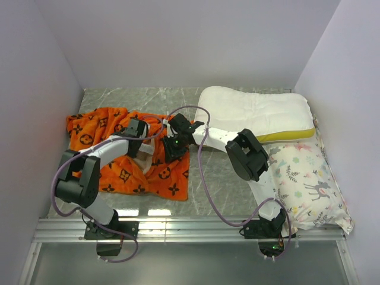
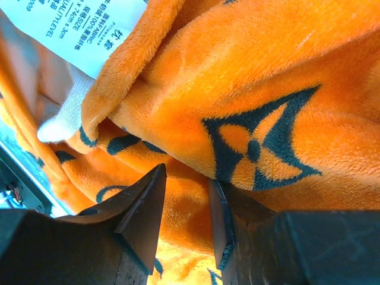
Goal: Put the pillow into the pillowcase
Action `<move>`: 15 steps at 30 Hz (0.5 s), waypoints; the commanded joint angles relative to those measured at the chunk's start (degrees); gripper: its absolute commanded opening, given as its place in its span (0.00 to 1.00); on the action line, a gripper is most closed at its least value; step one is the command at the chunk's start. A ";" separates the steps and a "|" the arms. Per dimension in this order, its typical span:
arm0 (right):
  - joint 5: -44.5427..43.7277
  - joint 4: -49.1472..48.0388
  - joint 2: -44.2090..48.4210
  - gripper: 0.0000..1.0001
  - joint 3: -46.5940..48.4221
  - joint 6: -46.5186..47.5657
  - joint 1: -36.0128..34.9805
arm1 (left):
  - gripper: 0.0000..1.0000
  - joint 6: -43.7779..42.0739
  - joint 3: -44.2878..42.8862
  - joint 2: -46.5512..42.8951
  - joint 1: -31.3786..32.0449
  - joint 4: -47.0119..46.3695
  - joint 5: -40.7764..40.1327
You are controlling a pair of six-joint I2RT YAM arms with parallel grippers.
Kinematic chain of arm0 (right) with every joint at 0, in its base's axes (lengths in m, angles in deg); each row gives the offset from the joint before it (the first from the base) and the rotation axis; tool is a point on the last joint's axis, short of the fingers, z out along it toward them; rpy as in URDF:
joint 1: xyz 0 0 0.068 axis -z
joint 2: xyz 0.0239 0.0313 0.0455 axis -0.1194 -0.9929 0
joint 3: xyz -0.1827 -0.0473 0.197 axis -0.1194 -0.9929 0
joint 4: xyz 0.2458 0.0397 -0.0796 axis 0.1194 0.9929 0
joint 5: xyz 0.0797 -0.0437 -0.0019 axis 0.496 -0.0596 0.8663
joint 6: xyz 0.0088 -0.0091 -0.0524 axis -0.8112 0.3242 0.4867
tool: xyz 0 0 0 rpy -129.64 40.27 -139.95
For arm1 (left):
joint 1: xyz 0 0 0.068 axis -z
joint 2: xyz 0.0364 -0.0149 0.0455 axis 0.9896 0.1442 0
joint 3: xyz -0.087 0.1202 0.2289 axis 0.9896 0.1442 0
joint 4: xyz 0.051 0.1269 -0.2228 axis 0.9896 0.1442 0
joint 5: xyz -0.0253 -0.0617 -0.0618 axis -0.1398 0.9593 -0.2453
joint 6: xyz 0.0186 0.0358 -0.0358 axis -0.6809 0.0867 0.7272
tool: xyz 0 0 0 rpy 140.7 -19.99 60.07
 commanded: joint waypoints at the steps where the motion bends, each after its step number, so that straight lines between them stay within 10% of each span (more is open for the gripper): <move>1: -5.91 3.51 -2.00 0.43 -1.73 1.67 -0.46 | 0.29 -2.43 -2.88 -4.11 -3.36 -0.77 -0.04; 8: -5.03 3.69 -1.12 0.43 -1.39 2.81 -0.37 | 0.31 -3.39 -3.93 -5.62 -4.07 3.36 18.50; 15: -4.06 3.69 -0.15 0.43 -1.82 3.43 -0.46 | 0.43 -1.90 -5.95 0.53 -3.63 1.70 20.19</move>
